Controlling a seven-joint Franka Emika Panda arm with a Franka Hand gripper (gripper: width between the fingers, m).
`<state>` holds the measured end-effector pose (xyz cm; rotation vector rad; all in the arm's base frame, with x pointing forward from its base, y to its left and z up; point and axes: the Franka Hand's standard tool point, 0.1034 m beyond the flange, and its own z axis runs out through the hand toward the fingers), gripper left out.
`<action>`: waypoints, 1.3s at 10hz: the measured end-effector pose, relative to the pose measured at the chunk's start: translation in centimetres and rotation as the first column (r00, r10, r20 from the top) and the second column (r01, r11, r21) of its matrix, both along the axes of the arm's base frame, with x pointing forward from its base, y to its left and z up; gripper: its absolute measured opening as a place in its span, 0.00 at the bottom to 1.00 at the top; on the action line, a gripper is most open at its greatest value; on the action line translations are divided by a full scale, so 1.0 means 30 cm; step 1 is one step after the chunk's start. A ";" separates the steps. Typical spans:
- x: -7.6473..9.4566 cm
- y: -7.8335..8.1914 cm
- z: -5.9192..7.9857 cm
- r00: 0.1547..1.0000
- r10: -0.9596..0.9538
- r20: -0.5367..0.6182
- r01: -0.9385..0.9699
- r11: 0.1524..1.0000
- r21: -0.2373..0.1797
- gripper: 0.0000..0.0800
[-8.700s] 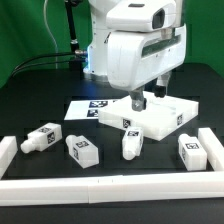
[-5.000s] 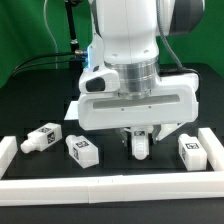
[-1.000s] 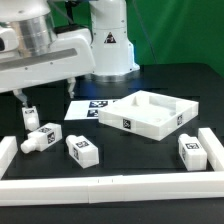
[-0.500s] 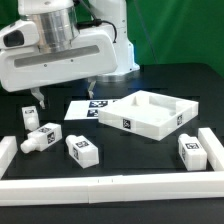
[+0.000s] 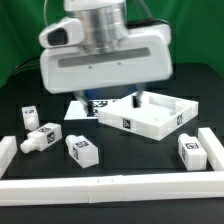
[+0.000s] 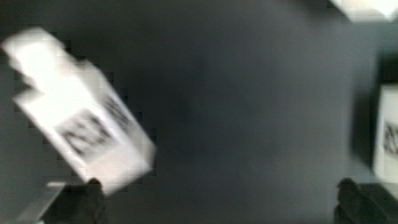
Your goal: Assemble one leg
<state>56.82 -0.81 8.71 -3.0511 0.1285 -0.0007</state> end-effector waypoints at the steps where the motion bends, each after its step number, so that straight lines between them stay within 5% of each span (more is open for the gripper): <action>1: 0.020 0.039 -0.011 1.000 -0.011 0.025 0.011 1.000 -0.004 0.81; 7: 0.017 0.047 -0.020 1.000 0.002 0.024 -0.002 1.000 -0.004 0.81; 10: 0.072 0.303 -0.113 0.991 -0.105 0.080 0.104 0.994 0.018 0.81; 13: 0.080 0.319 -0.126 0.991 -0.093 0.097 0.092 0.996 0.016 0.81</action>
Offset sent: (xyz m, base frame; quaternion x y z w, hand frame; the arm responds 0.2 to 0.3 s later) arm 0.0000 0.0000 0.0000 0.0000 0.0000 0.0000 1.0000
